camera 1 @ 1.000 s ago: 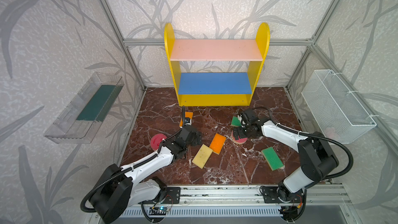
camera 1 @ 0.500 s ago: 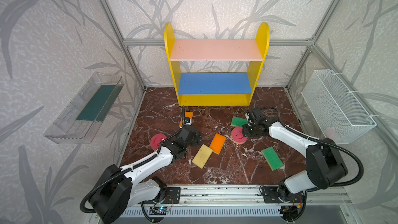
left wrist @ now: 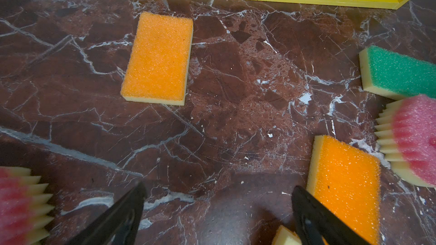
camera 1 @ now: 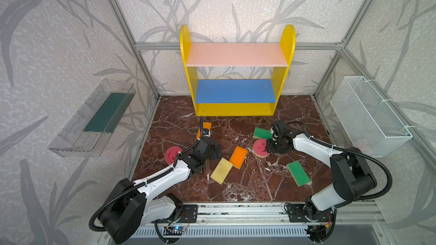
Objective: Arrange cleaning sponges on a shelf
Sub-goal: Pick up the cleaning sponge at the center of the table.
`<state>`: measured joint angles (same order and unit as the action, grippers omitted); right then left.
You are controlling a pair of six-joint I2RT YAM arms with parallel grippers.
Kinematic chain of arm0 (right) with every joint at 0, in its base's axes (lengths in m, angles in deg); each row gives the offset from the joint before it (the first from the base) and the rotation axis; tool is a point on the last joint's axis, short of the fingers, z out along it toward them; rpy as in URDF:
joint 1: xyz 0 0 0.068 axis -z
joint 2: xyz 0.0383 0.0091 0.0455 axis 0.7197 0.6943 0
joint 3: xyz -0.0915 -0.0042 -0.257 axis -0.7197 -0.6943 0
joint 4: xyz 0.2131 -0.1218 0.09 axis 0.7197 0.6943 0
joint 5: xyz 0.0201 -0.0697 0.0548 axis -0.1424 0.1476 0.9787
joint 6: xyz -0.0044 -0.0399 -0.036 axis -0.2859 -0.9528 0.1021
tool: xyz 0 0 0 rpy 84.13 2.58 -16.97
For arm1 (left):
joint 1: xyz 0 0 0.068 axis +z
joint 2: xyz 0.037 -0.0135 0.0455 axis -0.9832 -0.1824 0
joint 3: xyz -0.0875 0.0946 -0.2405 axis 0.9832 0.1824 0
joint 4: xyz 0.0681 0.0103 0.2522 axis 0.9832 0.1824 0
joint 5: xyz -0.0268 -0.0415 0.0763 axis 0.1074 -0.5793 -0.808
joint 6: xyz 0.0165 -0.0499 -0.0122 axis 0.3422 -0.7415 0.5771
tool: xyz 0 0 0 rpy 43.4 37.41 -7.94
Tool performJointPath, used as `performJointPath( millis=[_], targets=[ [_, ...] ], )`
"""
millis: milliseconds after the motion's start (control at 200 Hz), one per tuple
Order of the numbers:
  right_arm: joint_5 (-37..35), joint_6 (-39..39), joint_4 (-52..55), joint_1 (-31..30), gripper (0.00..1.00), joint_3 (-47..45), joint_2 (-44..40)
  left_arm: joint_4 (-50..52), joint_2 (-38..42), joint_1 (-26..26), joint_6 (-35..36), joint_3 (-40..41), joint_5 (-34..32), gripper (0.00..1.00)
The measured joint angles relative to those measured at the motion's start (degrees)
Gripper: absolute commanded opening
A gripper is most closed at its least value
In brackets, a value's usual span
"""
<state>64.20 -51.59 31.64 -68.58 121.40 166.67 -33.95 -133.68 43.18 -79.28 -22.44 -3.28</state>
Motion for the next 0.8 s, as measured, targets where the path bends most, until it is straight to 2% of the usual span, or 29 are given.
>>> performJointPath(
  millis=[65, 90, 290, 385, 430, 800],
  targets=[
    [0.26, 0.11, -0.2, 0.04, 0.48, 0.0, 0.26, -0.04, 0.0, 0.0, -0.02, 0.0, 0.0, 0.98],
    [0.42, 0.2, -0.28, 0.04, 0.43, 0.0, 0.33, -0.07, 0.0, 0.0, -0.02, 0.0, 0.0, 0.98],
    [1.38, 0.68, -1.29, -0.11, 0.25, 0.28, 1.07, -0.09, 0.02, 0.0, 0.0, 0.0, 0.0, 0.98],
    [1.33, 0.83, -1.4, -0.09, 0.23, 0.66, 1.7, -0.09, 0.02, 0.0, -0.02, 0.0, 0.0, 0.98],
    [1.29, 0.76, -1.36, -0.09, 0.19, 0.85, 1.9, -0.07, 0.02, 0.0, -0.02, 0.0, 0.0, 0.98],
    [0.26, -0.33, 2.21, -0.04, 0.17, 2.49, -0.35, 2.47, 1.97, 0.0, 0.07, -1.97, -0.04, 0.98]
  ],
)
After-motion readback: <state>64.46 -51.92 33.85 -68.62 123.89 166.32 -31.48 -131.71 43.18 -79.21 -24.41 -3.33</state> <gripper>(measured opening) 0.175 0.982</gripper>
